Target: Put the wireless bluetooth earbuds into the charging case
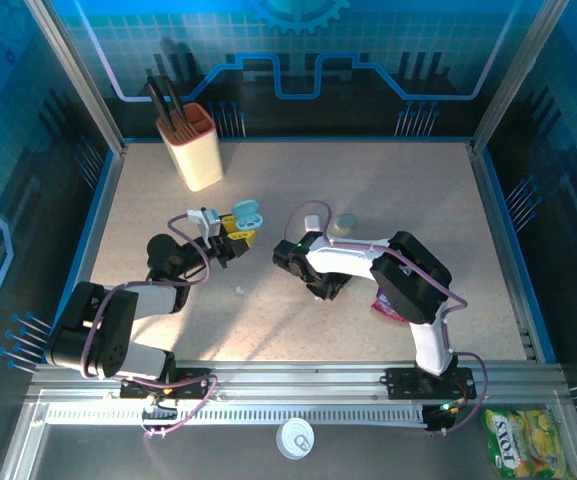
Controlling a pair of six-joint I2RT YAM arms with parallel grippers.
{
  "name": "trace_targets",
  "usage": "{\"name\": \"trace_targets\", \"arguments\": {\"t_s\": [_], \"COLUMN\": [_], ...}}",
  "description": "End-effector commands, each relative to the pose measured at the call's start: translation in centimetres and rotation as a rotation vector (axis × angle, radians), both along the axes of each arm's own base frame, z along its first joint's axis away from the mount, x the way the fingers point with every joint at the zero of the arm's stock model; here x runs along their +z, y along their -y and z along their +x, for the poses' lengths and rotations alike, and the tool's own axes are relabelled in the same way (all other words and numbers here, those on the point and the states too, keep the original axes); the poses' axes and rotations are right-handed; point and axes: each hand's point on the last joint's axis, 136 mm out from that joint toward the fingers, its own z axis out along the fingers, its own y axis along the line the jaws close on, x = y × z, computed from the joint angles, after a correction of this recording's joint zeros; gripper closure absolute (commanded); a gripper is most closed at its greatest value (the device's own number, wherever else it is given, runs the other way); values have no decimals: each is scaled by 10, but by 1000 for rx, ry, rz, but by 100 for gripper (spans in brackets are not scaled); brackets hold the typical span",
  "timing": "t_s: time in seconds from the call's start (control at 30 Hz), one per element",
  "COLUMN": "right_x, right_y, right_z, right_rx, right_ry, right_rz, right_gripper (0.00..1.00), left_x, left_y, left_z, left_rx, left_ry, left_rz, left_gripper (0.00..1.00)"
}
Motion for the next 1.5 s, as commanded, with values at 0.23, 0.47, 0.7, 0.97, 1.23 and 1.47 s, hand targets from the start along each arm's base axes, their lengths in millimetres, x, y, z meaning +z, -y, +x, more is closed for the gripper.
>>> {"name": "trace_targets", "arguments": {"t_s": [0.23, 0.47, 0.7, 0.97, 1.23, 1.47], "right_x": [-4, -9, -12, 3, 27, 38], "right_y": [10, 6, 7, 4, -4, -20], "right_z": [3, 6, 6, 6, 6, -3], "right_rx": [-25, -18, -22, -35, -191, -372], "right_ry": [-11, -19, -21, 7, 27, -80], "right_rz": [-40, -32, -42, 6, 295, 700], "right_gripper": [69, 68, 74, 78, 78, 77], "left_x": [8, 8, 8, 7, 2, 1], "left_y": [-1, -1, 0, 0, 4, 15], "left_z": [-3, -3, -2, -2, -3, -6], "left_rx": [-19, -20, -28, -24, -38, -76], "left_ry": [29, 28, 24, 29, 29, 19], "left_rz": [-8, -8, -9, -3, 7, 7], "left_gripper": [65, 65, 65, 66, 66, 66]}}
